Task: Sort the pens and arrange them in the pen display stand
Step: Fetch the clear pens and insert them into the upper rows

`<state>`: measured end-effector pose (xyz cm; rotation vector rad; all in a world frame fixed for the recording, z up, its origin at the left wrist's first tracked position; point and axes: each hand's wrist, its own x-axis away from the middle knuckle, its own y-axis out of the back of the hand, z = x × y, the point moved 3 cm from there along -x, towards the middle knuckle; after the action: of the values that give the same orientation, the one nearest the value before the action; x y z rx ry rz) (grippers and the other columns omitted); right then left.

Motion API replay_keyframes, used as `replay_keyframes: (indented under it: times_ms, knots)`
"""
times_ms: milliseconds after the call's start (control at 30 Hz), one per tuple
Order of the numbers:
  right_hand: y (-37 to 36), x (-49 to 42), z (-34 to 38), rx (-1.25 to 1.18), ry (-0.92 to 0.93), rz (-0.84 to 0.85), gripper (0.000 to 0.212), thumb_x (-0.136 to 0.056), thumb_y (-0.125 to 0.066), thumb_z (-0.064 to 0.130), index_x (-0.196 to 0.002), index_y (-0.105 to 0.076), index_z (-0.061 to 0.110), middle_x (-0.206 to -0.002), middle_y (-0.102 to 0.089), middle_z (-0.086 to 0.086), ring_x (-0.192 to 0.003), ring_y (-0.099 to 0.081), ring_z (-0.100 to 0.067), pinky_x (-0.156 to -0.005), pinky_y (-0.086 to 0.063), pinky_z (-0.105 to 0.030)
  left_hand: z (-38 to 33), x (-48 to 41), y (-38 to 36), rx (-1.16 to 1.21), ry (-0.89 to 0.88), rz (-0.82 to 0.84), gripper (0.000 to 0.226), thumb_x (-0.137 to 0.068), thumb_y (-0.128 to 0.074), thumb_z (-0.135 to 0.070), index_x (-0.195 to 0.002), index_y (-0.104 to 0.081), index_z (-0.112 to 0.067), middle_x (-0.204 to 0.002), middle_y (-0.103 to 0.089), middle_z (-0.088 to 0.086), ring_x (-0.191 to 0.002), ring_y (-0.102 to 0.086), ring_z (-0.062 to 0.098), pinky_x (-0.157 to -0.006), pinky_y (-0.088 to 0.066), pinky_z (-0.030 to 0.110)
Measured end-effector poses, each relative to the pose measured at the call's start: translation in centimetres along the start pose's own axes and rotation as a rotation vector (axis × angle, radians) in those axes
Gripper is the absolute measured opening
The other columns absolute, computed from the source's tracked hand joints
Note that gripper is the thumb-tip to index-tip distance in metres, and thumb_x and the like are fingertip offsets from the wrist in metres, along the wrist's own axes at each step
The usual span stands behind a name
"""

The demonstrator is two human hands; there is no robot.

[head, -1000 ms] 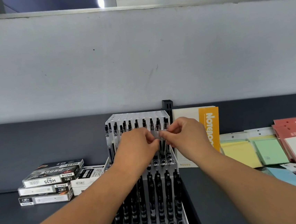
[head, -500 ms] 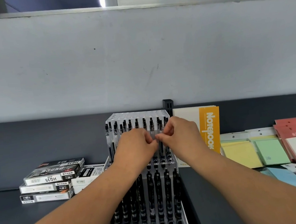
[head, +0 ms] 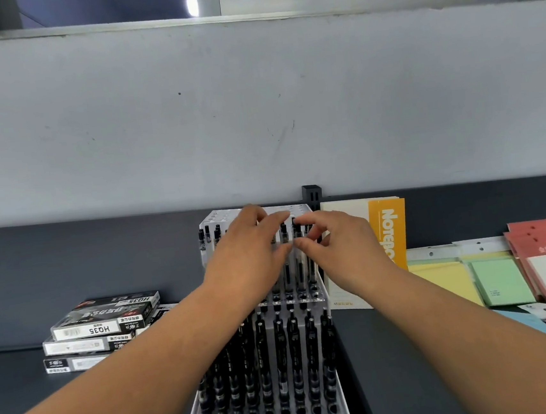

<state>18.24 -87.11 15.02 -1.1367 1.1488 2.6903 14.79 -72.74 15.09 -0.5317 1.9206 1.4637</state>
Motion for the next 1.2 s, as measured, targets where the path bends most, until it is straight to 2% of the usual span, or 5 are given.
replay_keyframes:
  times_ms: [167, 367, 500, 733, 1200]
  knots:
    - [0.0, 0.0, 0.1, 0.054, -0.013, -0.004, 0.039, -0.089, -0.063, 0.040, -0.127, -0.056, 0.033, -0.097, -0.060, 0.011, -0.085, -0.056, -0.007, -0.075, -0.042, -0.022, 0.1, -0.3, -0.5, 0.000, -0.012, 0.019, 0.044, -0.094, -0.055, -0.034, -0.138, -0.048, -0.030, -0.120, -0.047, -0.004, -0.112, -0.049, 0.013, -0.084, -0.036, 0.019]
    - [-0.2, -0.8, 4.0, 0.183, 0.135, -0.116, 0.046, -0.090, -0.053, 0.050, -0.132, -0.050, 0.034, -0.125, -0.048, 0.010, -0.120, -0.047, -0.012, -0.093, -0.044, -0.031, 1.9, 1.7, 2.1, -0.118, 0.053, -0.149, 0.043, -0.086, -0.065, -0.031, -0.126, -0.060, -0.016, -0.114, -0.059, 0.004, -0.103, -0.059, 0.026, -0.085, -0.048, 0.037]
    - [-3.6, -1.2, 9.2, 0.227, 0.280, -0.001, 0.050, -0.090, -0.050, 0.054, -0.134, -0.051, 0.031, -0.132, -0.048, 0.007, -0.123, -0.046, -0.017, -0.102, -0.039, -0.036, 6.8, 4.4, 5.8, -0.348, 0.245, -0.090, 0.051, -0.088, -0.057, -0.046, -0.133, -0.054, -0.020, -0.129, -0.055, 0.004, -0.117, -0.053, 0.028, -0.094, -0.043, 0.042]
    - [-12.2, 2.5, 19.4, 0.170, 0.419, 0.212, 0.054, -0.091, -0.045, 0.060, -0.138, -0.045, 0.033, -0.137, -0.046, 0.008, -0.126, -0.044, -0.016, -0.105, -0.035, -0.034, 15.8, 13.4, 13.3, -0.494, 0.500, 0.051, 0.061, -0.094, -0.034, -0.059, -0.147, -0.030, -0.029, -0.154, -0.028, -0.004, -0.143, -0.023, 0.017, -0.116, -0.016, 0.034]
    - [-33.8, 12.4, 45.8, 0.037, 0.496, 0.471, 0.055, -0.092, -0.044, 0.061, -0.139, -0.042, 0.033, -0.140, -0.043, 0.008, -0.126, -0.045, -0.017, -0.102, -0.040, -0.036, 36.0, 35.4, 33.1, -0.618, 0.780, 0.161, 0.067, -0.092, -0.037, -0.062, -0.147, -0.028, -0.027, -0.152, -0.029, -0.005, -0.140, -0.027, 0.018, -0.114, -0.023, 0.036]
